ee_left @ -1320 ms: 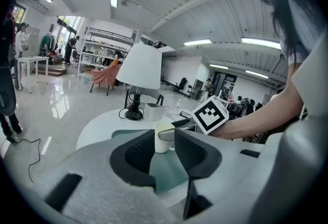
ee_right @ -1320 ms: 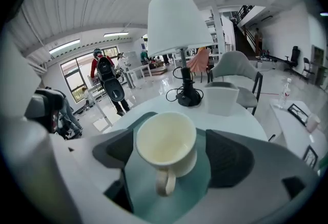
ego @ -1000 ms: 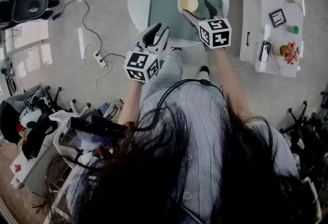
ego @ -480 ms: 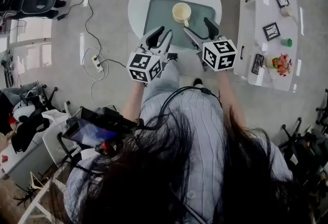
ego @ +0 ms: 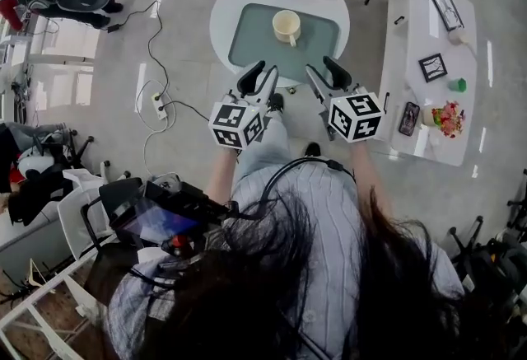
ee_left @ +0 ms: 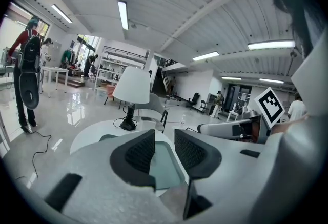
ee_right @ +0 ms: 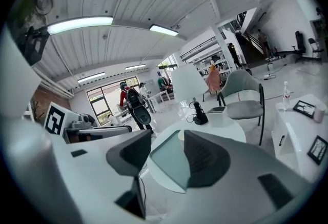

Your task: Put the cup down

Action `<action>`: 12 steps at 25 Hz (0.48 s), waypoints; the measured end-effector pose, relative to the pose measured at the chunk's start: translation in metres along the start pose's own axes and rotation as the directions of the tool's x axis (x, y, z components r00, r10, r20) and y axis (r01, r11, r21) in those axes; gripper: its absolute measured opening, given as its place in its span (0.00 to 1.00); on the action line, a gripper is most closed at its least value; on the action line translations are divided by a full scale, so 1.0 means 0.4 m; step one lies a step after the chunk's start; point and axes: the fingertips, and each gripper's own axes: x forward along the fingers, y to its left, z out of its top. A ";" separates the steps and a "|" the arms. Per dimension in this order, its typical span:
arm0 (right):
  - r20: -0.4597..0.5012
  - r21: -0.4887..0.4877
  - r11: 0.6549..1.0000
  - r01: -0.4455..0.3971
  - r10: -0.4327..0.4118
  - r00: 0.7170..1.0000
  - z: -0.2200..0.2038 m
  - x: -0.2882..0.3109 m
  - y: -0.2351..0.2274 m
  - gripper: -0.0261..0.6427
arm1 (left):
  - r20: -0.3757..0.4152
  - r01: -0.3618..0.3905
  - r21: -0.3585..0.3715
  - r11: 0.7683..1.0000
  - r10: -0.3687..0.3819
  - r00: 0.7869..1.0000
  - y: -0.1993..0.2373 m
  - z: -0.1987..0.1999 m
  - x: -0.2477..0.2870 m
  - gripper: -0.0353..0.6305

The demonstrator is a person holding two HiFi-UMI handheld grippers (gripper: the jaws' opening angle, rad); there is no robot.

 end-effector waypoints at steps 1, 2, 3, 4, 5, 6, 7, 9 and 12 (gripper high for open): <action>0.001 -0.008 1.000 -0.009 0.009 1.000 -0.004 -0.021 0.007 0.35 | 0.008 -0.008 -0.002 1.000 0.008 1.000 -0.017 -0.004 -0.012 0.25; 0.001 -0.021 1.000 -0.017 0.017 1.000 -0.008 -0.042 0.015 0.33 | 0.016 -0.016 -0.005 1.000 0.016 1.000 -0.035 -0.008 -0.025 0.25; 0.000 -0.036 0.999 -0.024 0.024 1.000 -0.013 -0.062 0.022 0.30 | 0.025 -0.025 -0.008 1.000 0.025 0.999 -0.051 -0.014 -0.037 0.25; -0.001 -0.051 0.998 -0.032 0.032 1.000 -0.018 -0.081 0.028 0.28 | 0.034 -0.033 -0.011 0.999 0.034 0.999 -0.067 -0.020 -0.050 0.25; -0.002 -0.062 0.997 -0.040 0.040 0.999 -0.025 -0.099 0.034 0.26 | 0.042 -0.042 -0.015 0.999 0.043 0.998 -0.082 -0.026 -0.063 0.25; -0.003 -0.070 0.996 -0.048 0.048 0.999 -0.032 -0.116 0.040 0.25 | 0.051 -0.051 -0.020 0.998 0.052 0.997 -0.098 -0.033 -0.075 0.25; -0.005 -0.075 0.996 -0.057 0.056 0.998 -0.038 -0.133 0.045 0.24 | 0.059 -0.059 -0.026 0.998 0.061 0.996 -0.113 -0.040 -0.087 0.25; -0.008 -0.080 0.994 -0.070 0.069 0.998 -0.051 -0.166 0.055 0.22 | 0.071 -0.074 -0.040 0.996 0.077 0.995 -0.142 -0.053 -0.109 0.25; -0.002 -0.075 0.993 -0.087 0.087 0.996 -0.063 -0.202 0.073 0.20 | 0.080 -0.093 -0.043 0.995 0.096 0.992 -0.176 -0.061 -0.138 0.25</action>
